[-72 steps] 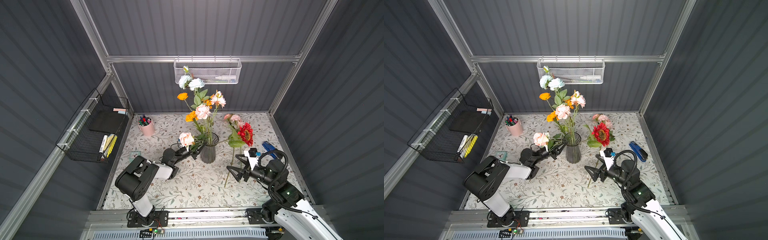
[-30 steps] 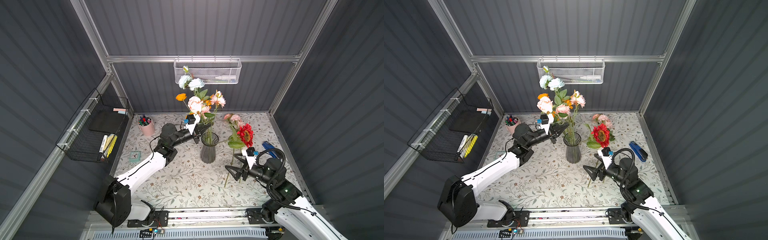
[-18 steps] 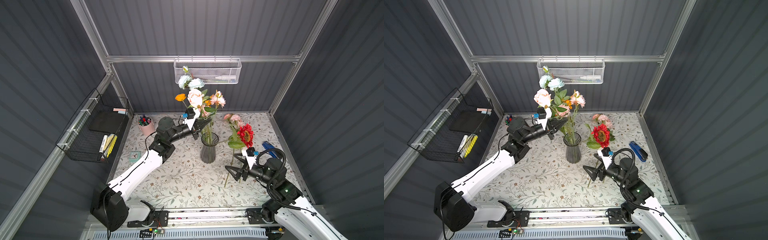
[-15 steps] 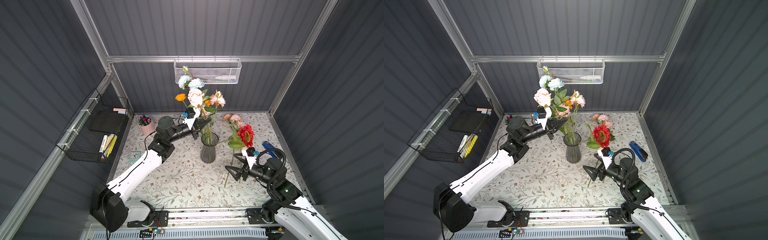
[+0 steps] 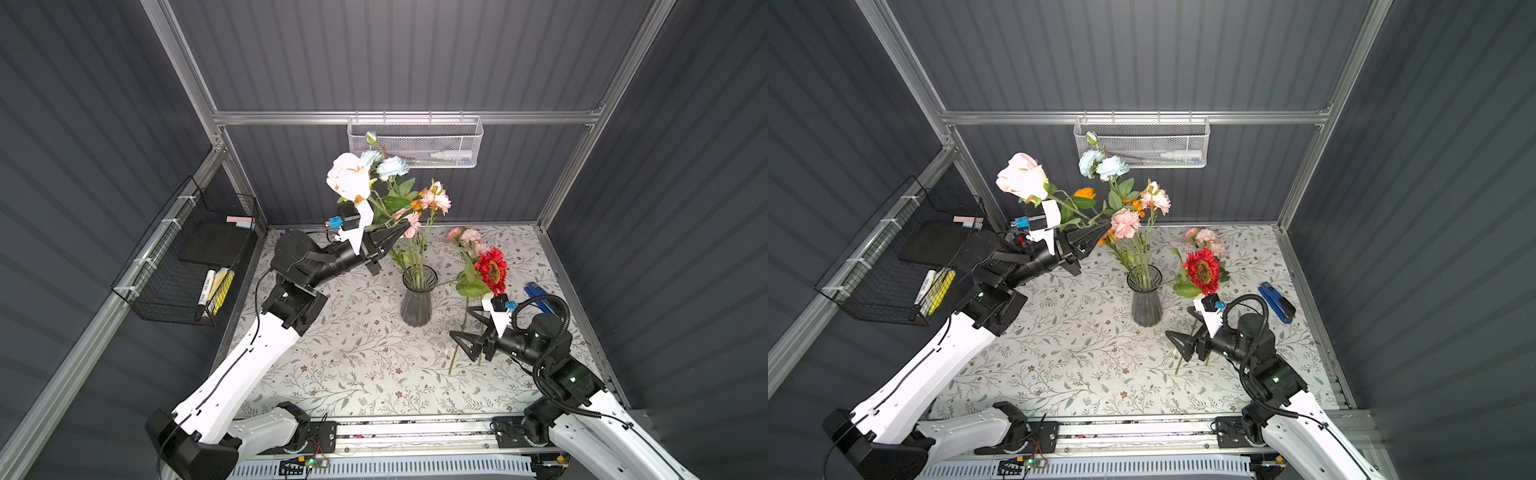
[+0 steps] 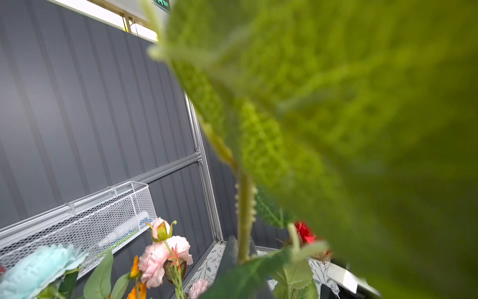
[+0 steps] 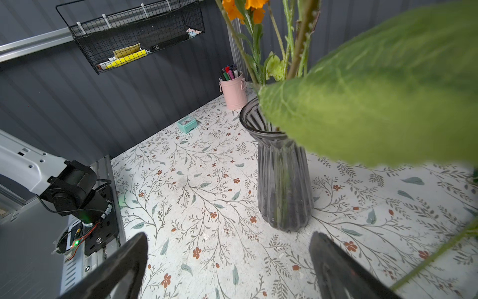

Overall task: Pick out pink flowers from the vase
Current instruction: Pick up the flower from the vase, then place the flower at the center of the board.

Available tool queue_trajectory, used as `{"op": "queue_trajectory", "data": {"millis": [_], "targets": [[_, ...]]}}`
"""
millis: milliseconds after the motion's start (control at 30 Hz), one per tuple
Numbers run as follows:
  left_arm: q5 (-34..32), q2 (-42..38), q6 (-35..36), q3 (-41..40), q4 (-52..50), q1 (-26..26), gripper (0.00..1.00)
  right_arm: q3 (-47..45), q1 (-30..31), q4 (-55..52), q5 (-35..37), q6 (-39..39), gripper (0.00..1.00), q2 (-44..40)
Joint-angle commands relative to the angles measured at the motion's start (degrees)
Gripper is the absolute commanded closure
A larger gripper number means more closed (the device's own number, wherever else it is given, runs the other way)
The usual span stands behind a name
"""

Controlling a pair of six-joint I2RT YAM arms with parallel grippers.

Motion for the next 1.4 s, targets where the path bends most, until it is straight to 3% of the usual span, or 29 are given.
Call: {"op": "queue_trajectory", "data": {"millis": [0,200,433,567,767,1067,1367], "targets": [[-2.3,-3.9,-2.8,2.6,-3.4,-0.4,0.93,2.4,0.2,-1.6,-1.0,-1.1,0.01,-0.5],[-8.2,-10.0,-5.6,6.0,-14.5,-0.4,0.93,3.3,0.3,-2.8,-1.1,-0.5,0.01,-0.1],[-15.6,-11.7,-6.0,13.8,-34.4,-0.4,0.93,6.9,1.4,-7.4,-1.5,0.2,0.01,1.2],[-13.9,-11.9,-3.5,9.7,-42.3,-0.4,0.92,7.1,2.8,-8.0,-0.8,0.7,0.03,1.2],[-10.4,-13.3,-3.7,-5.1,-34.0,-0.4,0.93,8.3,8.1,-6.2,1.9,1.8,0.10,2.7],[-1.7,-10.9,-3.6,-12.2,-26.6,-0.4,0.93,11.1,20.7,-1.3,9.8,-0.2,0.17,8.3],[4.4,-13.3,-5.8,-18.9,-17.9,-0.4,0.93,19.6,23.2,5.5,11.0,-1.5,0.32,21.4]]}}
